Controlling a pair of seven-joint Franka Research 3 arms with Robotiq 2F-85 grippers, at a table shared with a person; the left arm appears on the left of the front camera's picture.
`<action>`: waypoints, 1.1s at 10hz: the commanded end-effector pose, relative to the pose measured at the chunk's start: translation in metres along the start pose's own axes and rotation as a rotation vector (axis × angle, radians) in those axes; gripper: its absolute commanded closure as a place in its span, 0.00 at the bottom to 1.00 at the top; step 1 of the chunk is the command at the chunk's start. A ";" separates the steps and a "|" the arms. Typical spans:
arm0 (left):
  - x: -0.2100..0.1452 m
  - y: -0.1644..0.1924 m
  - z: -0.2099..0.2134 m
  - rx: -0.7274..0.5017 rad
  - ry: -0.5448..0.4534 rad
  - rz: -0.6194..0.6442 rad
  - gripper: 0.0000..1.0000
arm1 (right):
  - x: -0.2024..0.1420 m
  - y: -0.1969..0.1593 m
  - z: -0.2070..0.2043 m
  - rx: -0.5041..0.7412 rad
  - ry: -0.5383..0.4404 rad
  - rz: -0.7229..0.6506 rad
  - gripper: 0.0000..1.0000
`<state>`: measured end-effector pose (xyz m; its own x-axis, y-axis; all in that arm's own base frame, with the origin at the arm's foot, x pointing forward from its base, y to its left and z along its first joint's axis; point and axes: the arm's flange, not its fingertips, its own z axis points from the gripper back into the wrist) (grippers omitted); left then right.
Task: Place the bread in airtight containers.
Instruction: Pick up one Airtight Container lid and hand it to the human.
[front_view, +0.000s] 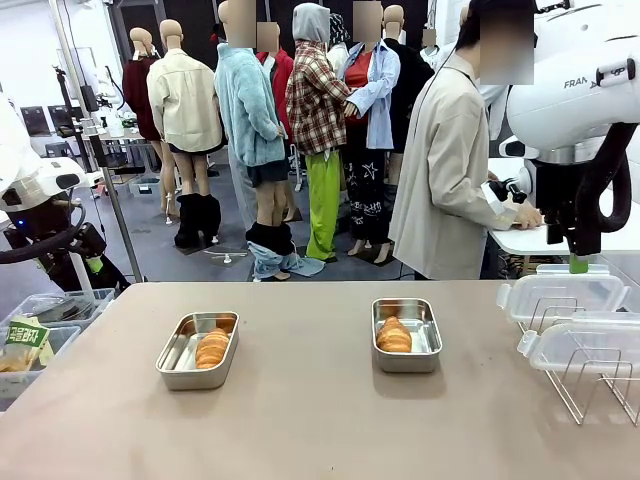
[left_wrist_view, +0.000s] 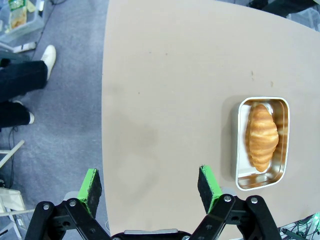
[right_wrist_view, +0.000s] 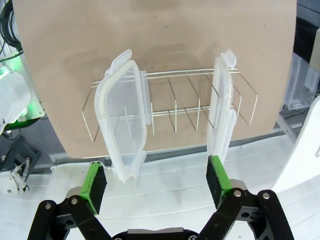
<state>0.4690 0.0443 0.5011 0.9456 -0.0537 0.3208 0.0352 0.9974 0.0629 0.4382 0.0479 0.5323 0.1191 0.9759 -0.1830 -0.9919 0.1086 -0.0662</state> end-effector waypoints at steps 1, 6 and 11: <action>-0.001 0.000 0.001 0.008 -0.002 0.015 0.00 | 0.003 -0.001 -0.001 0.003 -0.004 -0.013 0.00; -0.001 0.000 0.001 0.008 -0.002 0.015 0.00 | 0.003 -0.001 -0.001 0.003 -0.004 -0.013 0.00; -0.001 0.000 0.001 0.008 -0.002 0.015 0.00 | 0.003 -0.001 -0.001 0.003 -0.004 -0.013 0.00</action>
<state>0.4690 0.0443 0.5011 0.9456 -0.0537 0.3208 0.0352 0.9974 0.0629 0.4382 0.0479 0.5322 0.1190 0.9759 -0.1830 -0.9919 0.1085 -0.0662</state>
